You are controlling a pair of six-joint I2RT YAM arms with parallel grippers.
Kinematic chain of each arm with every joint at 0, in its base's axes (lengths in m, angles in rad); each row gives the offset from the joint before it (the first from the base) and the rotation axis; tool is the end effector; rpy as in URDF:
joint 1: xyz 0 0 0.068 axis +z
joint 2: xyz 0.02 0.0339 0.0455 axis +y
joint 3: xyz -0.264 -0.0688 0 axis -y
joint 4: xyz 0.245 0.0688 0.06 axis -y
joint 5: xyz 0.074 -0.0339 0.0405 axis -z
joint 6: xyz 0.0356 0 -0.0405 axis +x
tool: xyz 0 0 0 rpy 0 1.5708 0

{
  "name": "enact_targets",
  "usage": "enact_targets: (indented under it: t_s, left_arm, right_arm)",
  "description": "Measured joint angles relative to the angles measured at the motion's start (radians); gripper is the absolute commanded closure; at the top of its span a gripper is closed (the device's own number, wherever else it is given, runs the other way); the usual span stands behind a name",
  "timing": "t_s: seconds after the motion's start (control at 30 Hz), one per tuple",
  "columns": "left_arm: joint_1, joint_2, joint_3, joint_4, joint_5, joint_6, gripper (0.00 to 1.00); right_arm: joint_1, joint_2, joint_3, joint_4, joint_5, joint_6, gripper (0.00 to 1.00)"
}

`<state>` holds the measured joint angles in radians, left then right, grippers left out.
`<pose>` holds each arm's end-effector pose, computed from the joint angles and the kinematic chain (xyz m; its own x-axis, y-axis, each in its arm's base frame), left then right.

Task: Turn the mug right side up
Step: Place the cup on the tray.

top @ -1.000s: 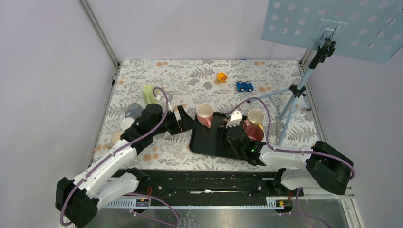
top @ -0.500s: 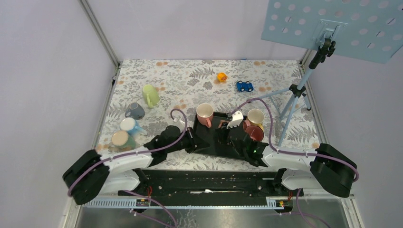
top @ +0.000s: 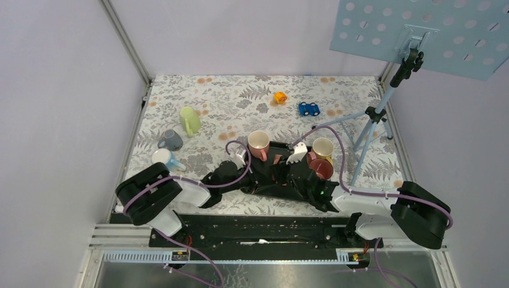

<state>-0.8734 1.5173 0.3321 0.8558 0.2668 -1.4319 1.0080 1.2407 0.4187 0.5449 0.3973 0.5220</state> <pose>0.1573 -0.2024 0.1376 -0.9197 -0.3898 -0.0465 -0.0812 0.3049 -0.9489 0.1439 0.2023 0.1954 -0.4164 0.2017 -0.8865 -0.4311 0.8147 0.3878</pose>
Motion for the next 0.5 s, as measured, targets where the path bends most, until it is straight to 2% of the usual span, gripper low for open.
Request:
enact_targets:
  t_s: [0.33,0.5]
  left_arm:
    - [-0.002,0.143,0.0,0.175,0.025,-0.067,0.95]
    - [-0.003,0.167,0.001,0.201,0.034,-0.086,0.96]
  right_arm:
    - [0.0,0.006,-0.032,0.057,-0.045,0.045,1.0]
    - [0.0,0.006,-0.042,0.075,-0.068,0.064,0.94]
